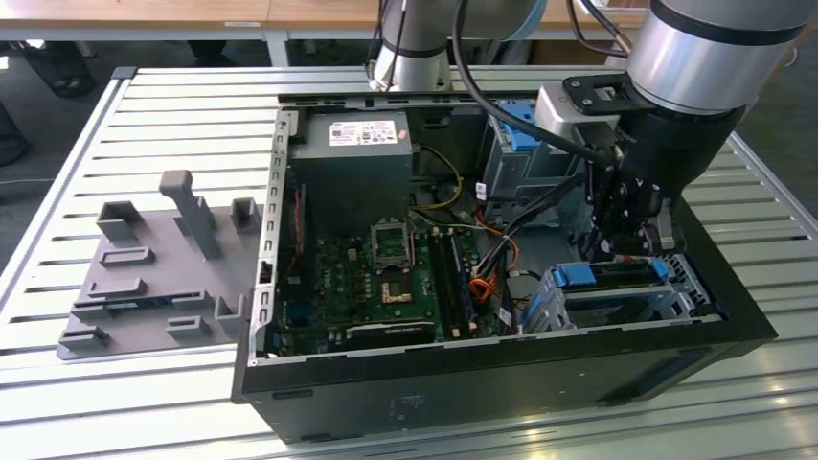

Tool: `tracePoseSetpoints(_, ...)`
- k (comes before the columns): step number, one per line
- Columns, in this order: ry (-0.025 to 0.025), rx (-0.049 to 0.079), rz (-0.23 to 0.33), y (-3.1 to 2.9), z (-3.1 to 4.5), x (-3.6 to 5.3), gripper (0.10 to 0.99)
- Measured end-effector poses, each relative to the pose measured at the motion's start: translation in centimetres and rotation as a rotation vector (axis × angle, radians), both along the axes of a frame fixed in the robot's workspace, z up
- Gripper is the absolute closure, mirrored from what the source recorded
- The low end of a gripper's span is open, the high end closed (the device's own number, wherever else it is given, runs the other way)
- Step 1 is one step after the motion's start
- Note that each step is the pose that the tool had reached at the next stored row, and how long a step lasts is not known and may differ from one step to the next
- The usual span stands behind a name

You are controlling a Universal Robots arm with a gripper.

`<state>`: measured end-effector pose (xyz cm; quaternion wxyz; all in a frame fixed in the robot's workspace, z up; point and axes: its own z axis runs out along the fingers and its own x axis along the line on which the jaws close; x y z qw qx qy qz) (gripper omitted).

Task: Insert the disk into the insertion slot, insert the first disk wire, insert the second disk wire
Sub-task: 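Insert the second disk wire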

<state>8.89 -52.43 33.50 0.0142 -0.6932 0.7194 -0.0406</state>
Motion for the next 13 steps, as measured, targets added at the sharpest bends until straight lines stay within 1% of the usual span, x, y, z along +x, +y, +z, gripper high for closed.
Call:
tracePoseSetpoints(2,0.0000,0.002,0.000,-0.23,-0.03,0.01,0.945)
tracePoseSetpoints(3,0.0000,0.010,0.000,-0.34,-0.04,0.01,0.945)
tracePoseSetpoints(6,0.0000,0.051,0.000,-0.64,-0.05,0.01,0.945)
tracePoseSetpoints(7,-0.0001,0.053,0.000,-0.70,-0.05,0.02,0.945)
tracePoseSetpoints(13,0.0000,0.053,0.000,-0.85,-0.05,0.09,0.945)
